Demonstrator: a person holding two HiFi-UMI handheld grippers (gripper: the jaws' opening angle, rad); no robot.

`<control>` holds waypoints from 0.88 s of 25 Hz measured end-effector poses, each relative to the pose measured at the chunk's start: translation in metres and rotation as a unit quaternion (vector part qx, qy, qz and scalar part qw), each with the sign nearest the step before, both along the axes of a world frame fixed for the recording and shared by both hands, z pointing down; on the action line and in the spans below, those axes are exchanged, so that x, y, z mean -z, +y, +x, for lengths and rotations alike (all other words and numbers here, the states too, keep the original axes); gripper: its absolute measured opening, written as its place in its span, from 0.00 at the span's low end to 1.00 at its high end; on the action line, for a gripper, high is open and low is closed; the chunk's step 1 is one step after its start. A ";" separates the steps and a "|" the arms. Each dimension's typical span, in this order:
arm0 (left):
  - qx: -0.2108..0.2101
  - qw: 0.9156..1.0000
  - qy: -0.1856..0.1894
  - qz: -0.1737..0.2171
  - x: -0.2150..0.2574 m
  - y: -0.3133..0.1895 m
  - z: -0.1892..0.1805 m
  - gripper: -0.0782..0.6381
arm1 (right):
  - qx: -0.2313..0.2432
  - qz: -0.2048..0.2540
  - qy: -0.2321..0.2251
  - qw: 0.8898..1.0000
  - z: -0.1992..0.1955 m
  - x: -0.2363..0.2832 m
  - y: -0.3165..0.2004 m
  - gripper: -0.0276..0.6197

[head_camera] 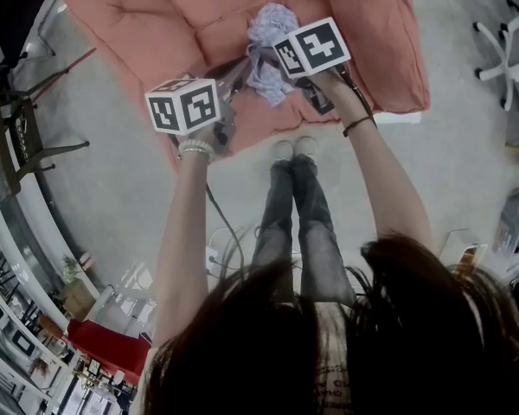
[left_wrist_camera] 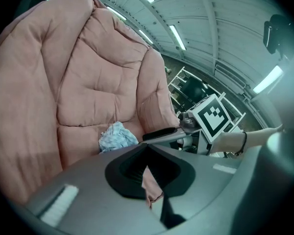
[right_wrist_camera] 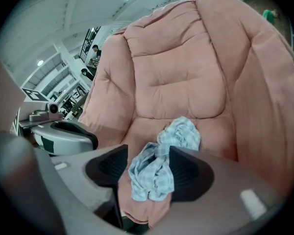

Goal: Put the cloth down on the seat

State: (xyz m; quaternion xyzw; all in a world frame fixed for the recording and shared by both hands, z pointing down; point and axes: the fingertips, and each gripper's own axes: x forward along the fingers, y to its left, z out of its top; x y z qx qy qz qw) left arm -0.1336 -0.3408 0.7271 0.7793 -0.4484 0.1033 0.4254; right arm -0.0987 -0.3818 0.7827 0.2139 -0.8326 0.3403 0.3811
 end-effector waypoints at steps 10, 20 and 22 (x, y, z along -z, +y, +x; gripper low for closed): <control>0.005 1.000 -0.007 0.009 0.033 0.022 0.013 0.10 | -0.034 0.026 -0.069 0.997 0.014 0.052 0.015 0.40; 0.038 0.999 0.018 0.023 0.077 0.041 0.020 0.10 | -0.029 0.041 -0.099 0.994 0.013 0.110 0.033 0.34; 0.046 0.998 0.022 0.032 0.092 0.044 0.021 0.10 | -0.030 0.045 -0.105 0.993 0.014 0.123 0.038 0.32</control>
